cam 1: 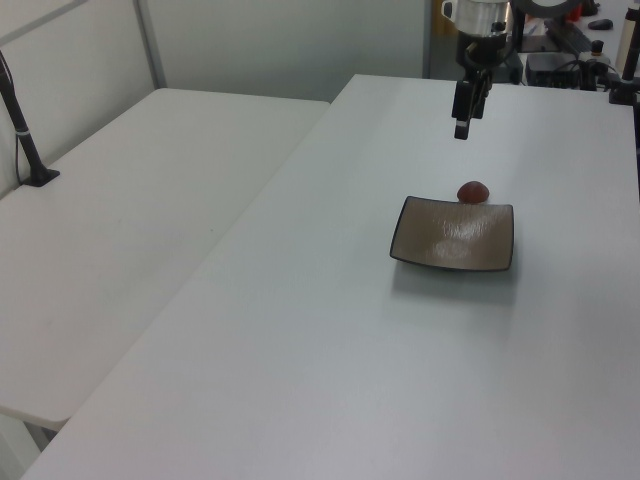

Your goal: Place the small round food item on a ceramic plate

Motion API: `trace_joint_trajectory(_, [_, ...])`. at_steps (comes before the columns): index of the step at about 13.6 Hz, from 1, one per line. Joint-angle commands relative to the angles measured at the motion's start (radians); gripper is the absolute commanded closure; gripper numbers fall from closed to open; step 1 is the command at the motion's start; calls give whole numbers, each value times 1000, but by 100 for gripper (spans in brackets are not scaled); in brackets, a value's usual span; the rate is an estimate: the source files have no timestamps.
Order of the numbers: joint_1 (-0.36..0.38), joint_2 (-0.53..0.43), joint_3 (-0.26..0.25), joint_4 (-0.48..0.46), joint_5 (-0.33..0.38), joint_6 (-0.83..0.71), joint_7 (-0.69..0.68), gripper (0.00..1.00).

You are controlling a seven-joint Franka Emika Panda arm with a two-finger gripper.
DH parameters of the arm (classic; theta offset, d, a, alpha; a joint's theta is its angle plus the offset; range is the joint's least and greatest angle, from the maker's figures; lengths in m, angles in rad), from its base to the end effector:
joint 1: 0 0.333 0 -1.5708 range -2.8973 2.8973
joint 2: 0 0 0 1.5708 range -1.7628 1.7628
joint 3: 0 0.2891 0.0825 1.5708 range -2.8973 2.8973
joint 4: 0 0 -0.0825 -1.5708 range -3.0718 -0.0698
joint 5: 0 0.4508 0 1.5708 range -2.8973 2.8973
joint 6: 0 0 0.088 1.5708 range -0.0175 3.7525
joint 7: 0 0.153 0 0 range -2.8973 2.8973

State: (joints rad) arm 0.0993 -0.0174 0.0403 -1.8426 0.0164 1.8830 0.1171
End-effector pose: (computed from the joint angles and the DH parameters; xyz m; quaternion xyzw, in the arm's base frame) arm 0.6248 0.0898 0.4422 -0.9995 -0.0090 -0.0277 0.0112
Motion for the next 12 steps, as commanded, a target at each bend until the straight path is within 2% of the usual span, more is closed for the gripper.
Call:
trace_joint_trajectory(1, [-9,-10,15,-1,-33,-34,12,0])
trace_joint_trajectory(12, [-10,-10,15,3,-33,-56,10,0])
